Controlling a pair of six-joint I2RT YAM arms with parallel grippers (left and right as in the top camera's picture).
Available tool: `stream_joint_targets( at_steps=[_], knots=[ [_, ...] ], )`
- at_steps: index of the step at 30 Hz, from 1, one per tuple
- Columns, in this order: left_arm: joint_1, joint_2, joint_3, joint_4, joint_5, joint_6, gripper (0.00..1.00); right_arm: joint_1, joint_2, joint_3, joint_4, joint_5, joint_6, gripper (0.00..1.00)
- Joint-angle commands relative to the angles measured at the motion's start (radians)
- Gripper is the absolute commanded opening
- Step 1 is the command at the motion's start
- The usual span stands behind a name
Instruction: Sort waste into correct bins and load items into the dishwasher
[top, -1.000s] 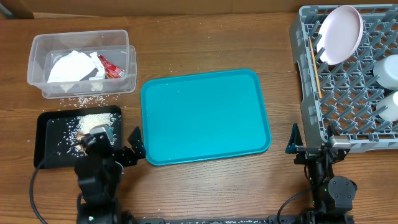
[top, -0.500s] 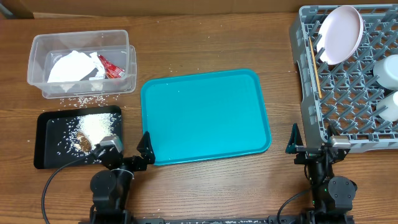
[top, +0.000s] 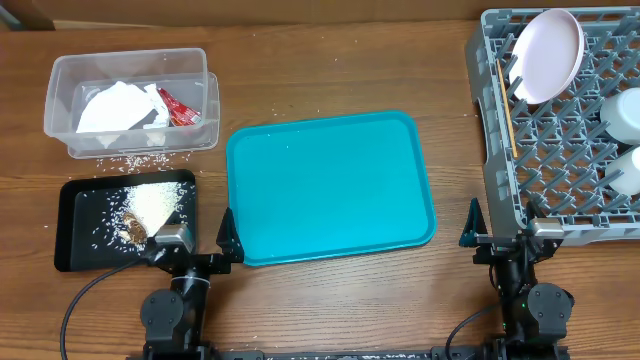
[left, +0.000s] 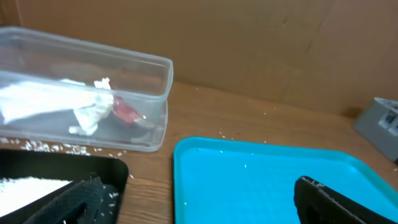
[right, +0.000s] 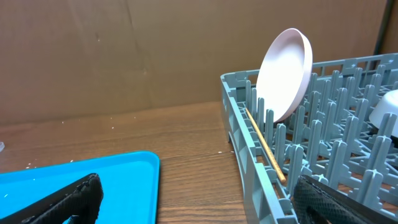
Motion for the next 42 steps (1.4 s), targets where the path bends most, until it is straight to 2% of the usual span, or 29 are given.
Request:
stream_joint_targets(
  at_steps=[1, 5, 7, 20, 26, 42],
  knots=[
    [-0.008, -0.014, -0.008, -0.001, -0.023, 0.118, 1.00, -0.003, -0.012, -0.010, 0.006, 0.008, -0.003, 1.00],
    [-0.008, -0.014, -0.008, -0.003, -0.030, 0.241, 1.00, -0.003, -0.012, -0.010, 0.006, 0.008, -0.003, 1.00],
    [-0.008, -0.014, -0.008, -0.003, -0.033, 0.255, 1.00, -0.003, -0.012, -0.010, 0.006, 0.008, -0.003, 1.00],
    [-0.008, -0.014, -0.008, -0.003, -0.032, 0.250, 1.00, -0.003, -0.012, -0.010, 0.006, 0.008, -0.003, 1.00],
    [-0.007, -0.014, -0.008, -0.003, -0.032, 0.189, 1.00, -0.003, -0.012, -0.010, 0.006, 0.008, -0.003, 1.00],
    [-0.006, -0.013, -0.008, 0.000, -0.032, 0.190, 1.00, -0.003, -0.012, -0.010, 0.006, 0.008, -0.003, 1.00]
  ],
)
